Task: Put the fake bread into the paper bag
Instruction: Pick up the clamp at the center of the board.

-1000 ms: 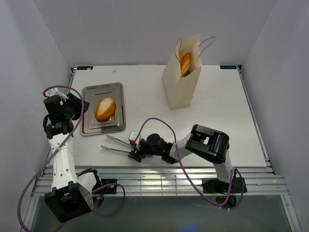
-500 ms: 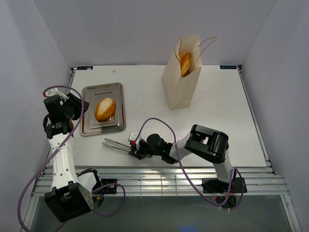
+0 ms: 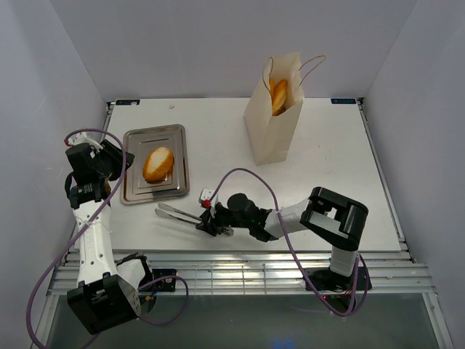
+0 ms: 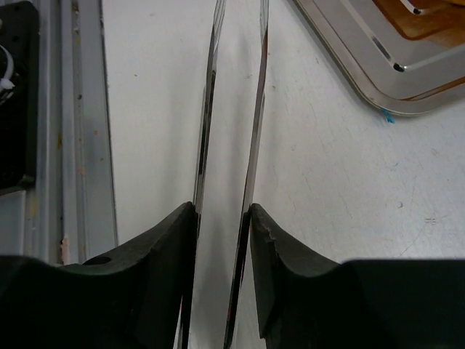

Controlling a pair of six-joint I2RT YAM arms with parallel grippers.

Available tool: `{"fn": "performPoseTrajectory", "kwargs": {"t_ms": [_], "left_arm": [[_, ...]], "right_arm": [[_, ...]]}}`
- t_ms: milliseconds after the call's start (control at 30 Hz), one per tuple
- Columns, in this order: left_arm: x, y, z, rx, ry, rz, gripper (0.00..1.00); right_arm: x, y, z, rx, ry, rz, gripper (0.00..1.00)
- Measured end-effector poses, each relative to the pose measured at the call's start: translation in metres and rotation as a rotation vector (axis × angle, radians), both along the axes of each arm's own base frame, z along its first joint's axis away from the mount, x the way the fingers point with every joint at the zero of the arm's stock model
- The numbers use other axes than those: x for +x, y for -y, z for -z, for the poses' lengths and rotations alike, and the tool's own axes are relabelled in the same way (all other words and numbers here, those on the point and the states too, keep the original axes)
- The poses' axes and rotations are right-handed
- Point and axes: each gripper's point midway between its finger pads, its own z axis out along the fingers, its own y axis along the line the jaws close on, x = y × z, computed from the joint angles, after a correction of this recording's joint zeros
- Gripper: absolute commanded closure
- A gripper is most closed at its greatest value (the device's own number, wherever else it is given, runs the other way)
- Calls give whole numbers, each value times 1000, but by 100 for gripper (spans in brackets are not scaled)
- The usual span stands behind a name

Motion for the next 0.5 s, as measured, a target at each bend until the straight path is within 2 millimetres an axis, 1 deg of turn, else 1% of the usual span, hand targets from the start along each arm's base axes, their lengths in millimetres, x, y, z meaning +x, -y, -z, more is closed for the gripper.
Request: {"fn": "performPoseTrajectory", "kwargs": {"t_ms": [167,333,433,500], "left_arm": [[0,0,0,0,0,0,46],[0,0,-1,2,2,-2,46],[1,-1,-6,6,11,-4,46],[2,-1,-9,9,18,-4,46]], "right_arm": [[-4,-1,-25,38,-96,-38,58],[-5,10,-40,52,-222,-54,57],[0,14,-49,50,-318,-54,55],[5,11,-62,58,-387,-55,55]]}}
